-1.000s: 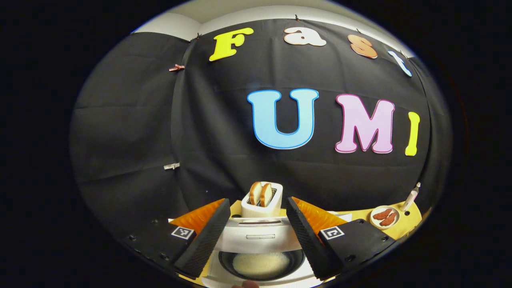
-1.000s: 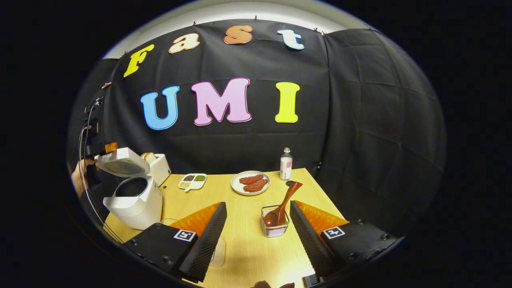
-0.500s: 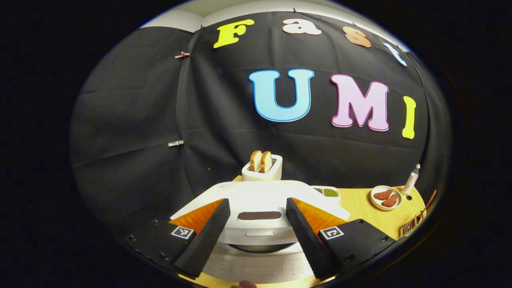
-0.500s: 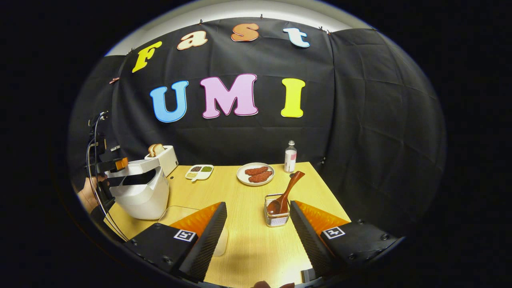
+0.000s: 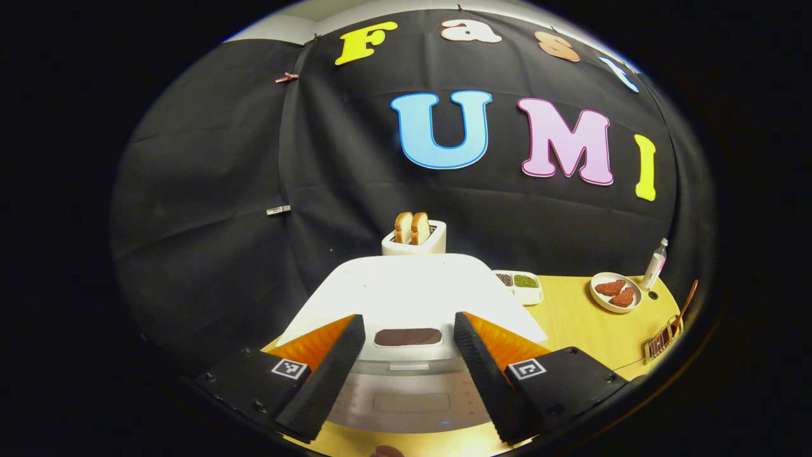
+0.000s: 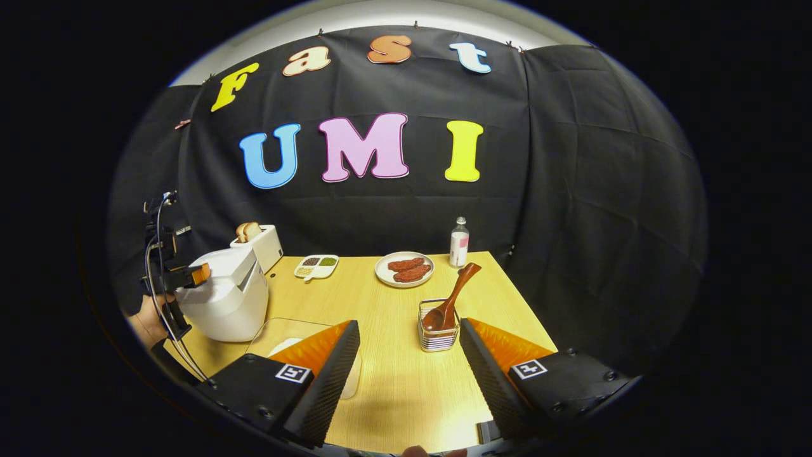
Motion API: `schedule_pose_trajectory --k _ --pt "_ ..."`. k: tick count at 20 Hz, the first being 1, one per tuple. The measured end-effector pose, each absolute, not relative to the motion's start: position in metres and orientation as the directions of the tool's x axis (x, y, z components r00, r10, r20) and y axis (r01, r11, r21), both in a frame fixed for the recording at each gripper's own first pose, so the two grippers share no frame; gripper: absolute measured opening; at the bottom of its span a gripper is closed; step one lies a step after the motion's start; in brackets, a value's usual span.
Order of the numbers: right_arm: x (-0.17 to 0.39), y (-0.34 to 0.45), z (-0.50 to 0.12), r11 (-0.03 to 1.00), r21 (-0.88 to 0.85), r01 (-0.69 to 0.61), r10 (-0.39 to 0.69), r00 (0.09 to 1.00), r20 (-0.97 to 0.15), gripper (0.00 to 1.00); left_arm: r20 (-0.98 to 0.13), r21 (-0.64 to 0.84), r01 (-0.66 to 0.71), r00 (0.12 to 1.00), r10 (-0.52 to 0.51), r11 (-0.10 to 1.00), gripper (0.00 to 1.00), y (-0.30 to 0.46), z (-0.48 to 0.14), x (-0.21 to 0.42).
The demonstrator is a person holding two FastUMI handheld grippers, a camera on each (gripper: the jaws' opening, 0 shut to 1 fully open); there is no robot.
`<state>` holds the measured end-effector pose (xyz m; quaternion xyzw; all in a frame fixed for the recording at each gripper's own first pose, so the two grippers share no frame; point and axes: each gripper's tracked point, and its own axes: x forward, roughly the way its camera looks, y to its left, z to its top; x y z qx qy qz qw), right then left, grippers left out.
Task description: Close the left gripper, press the button to open the rice cooker; take a wooden spoon from the chopstick holder with the right hand, scoop a spoonful of rice and pour it into the rice cooker, then put the wooden spoon back into the chopstick holder.
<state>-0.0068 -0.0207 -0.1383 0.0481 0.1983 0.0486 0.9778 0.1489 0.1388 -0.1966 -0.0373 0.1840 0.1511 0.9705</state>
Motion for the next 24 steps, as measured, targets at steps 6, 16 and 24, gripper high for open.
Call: schedule_pose_trajectory --k 6,16,24 --pt "-0.006 -0.017 -0.135 0.991 0.112 -0.08 0.117 0.919 -0.375 0.99 -0.414 -0.026 -0.299 0.872 0.262 0.954 1.0 0.136 -0.212 0.146" --pt "0.002 -0.016 -0.101 0.984 0.16 -0.077 0.123 0.946 -0.299 0.99 -0.293 -0.036 -0.25 0.928 0.229 0.968 0.95 0.129 -0.16 0.133" --pt "0.013 0.0 -0.026 0.986 0.125 -0.108 0.124 0.984 -0.13 0.98 -0.125 -0.032 -0.075 0.99 0.07 0.997 0.95 0.069 -0.063 0.089"
